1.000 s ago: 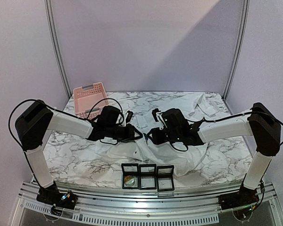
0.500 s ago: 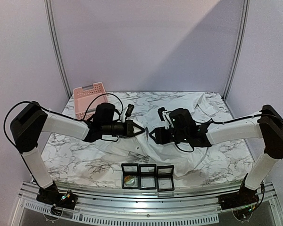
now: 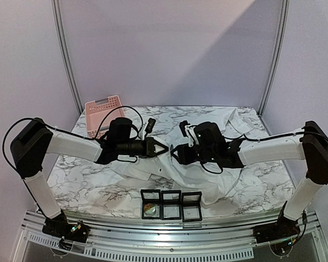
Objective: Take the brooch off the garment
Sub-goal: Pick up the flattened clothing from the center of the board, then pick up the brooch from the flattened clothing.
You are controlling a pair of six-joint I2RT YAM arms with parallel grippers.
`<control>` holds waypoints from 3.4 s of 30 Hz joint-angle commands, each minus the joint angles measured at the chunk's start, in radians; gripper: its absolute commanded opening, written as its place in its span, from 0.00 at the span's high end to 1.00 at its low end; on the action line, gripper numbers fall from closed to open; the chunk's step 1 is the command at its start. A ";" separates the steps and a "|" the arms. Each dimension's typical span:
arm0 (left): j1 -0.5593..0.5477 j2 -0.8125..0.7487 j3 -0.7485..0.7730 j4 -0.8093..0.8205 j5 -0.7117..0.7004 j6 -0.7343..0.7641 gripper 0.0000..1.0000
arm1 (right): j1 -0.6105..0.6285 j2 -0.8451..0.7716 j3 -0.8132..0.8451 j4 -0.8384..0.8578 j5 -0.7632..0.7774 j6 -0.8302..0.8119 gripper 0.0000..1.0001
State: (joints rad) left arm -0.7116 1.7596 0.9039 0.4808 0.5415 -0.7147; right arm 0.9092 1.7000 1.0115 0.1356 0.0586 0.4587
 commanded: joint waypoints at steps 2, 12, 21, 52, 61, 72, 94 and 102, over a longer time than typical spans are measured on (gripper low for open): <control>-0.011 -0.034 0.005 0.004 0.011 0.021 1.00 | 0.015 0.041 0.048 -0.021 0.020 -0.021 0.55; -0.011 -0.040 0.004 -0.003 0.012 0.026 1.00 | 0.028 0.103 0.119 -0.078 0.053 -0.026 0.68; -0.012 -0.048 0.007 -0.021 0.000 0.040 1.00 | 0.040 0.134 0.143 -0.127 0.096 -0.013 0.77; -0.012 -0.045 0.007 -0.030 -0.002 0.050 1.00 | 0.041 0.150 0.158 -0.118 0.011 0.000 0.84; -0.012 -0.045 0.007 -0.033 -0.002 0.052 1.00 | 0.041 0.169 0.182 -0.134 0.010 0.002 0.80; -0.012 -0.046 0.009 -0.035 -0.005 0.055 1.00 | 0.042 0.172 0.182 -0.134 0.006 -0.002 0.87; -0.014 -0.163 -0.052 -0.349 -0.188 0.204 0.45 | -0.030 0.035 -0.045 0.151 -0.177 0.063 1.00; -0.017 -0.243 0.061 -0.589 -0.252 0.401 0.32 | -0.054 -0.017 -0.096 0.180 -0.200 0.008 1.00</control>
State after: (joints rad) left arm -0.7139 1.5486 0.8787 0.0643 0.3340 -0.4541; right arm 0.8734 1.7332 0.9417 0.2611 -0.1001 0.5041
